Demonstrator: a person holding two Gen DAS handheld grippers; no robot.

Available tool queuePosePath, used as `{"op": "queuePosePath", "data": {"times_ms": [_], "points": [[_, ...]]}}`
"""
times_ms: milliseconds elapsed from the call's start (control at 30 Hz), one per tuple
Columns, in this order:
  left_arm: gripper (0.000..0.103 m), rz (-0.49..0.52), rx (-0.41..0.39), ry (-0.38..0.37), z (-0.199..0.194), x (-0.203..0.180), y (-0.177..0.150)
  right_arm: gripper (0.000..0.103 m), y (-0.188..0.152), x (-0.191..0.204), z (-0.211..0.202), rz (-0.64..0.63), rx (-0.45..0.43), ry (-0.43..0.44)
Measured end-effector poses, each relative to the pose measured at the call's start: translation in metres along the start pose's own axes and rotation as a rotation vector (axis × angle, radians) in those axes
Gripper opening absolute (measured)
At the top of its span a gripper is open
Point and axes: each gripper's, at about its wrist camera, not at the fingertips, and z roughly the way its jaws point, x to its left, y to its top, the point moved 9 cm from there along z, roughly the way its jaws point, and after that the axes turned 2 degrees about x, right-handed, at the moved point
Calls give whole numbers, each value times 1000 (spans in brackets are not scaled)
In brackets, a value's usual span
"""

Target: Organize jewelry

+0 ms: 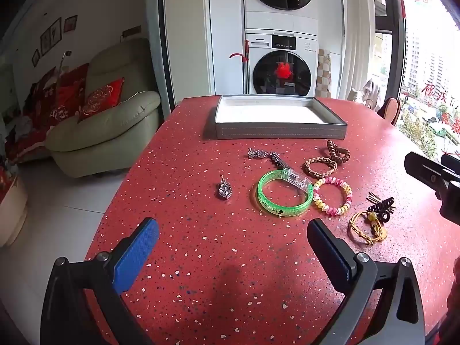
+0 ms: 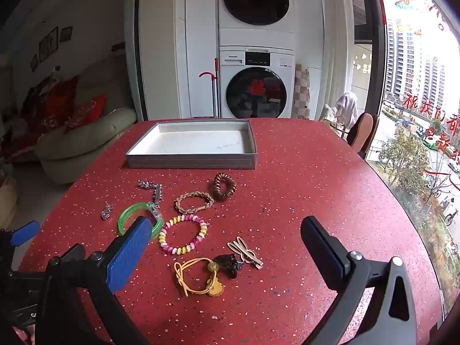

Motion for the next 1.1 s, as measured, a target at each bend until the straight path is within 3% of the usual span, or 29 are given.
{"op": "queuePosePath", "data": {"times_ms": [1100], "points": [[103, -13, -25, 7, 1, 2, 7, 103, -2, -1, 0, 13, 1, -3]]}}
